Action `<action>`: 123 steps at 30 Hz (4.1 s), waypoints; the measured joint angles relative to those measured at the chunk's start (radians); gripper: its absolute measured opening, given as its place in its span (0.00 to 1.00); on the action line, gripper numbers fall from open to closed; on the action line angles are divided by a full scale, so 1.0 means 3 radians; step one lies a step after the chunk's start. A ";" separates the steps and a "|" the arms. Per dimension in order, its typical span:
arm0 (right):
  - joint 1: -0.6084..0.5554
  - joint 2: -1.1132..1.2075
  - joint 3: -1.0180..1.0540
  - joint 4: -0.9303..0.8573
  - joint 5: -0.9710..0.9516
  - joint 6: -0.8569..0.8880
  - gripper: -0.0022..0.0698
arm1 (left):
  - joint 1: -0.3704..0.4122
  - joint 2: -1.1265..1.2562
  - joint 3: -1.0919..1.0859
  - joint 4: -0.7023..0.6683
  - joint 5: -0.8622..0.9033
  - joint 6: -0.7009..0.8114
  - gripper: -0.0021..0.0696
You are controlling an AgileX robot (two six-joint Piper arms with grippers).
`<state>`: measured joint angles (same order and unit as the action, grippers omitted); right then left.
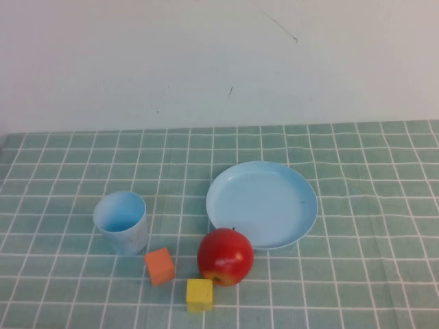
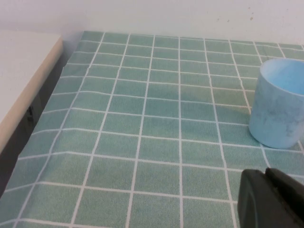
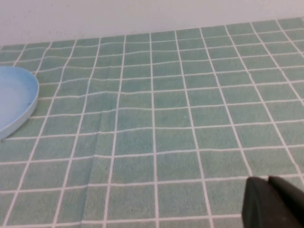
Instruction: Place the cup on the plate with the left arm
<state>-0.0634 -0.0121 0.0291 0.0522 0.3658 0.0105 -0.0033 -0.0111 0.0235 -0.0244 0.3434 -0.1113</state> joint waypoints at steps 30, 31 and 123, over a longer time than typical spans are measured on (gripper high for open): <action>0.0000 0.0000 0.0000 0.0000 0.0000 0.0000 0.03 | 0.0000 0.0000 0.0002 0.0000 -0.0282 0.0006 0.03; 0.0000 0.0000 0.0000 0.0000 0.0000 0.0000 0.03 | 0.0000 0.0000 0.0002 0.0000 -0.0347 0.0006 0.03; 0.0000 0.0000 0.0000 0.0000 0.0002 0.0000 0.03 | 0.0000 0.3763 -0.3580 -0.1199 0.1203 0.1049 0.03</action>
<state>-0.0634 -0.0121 0.0291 0.0522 0.3665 0.0105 -0.0033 1.1178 -1.0506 -0.3839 0.7042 0.2034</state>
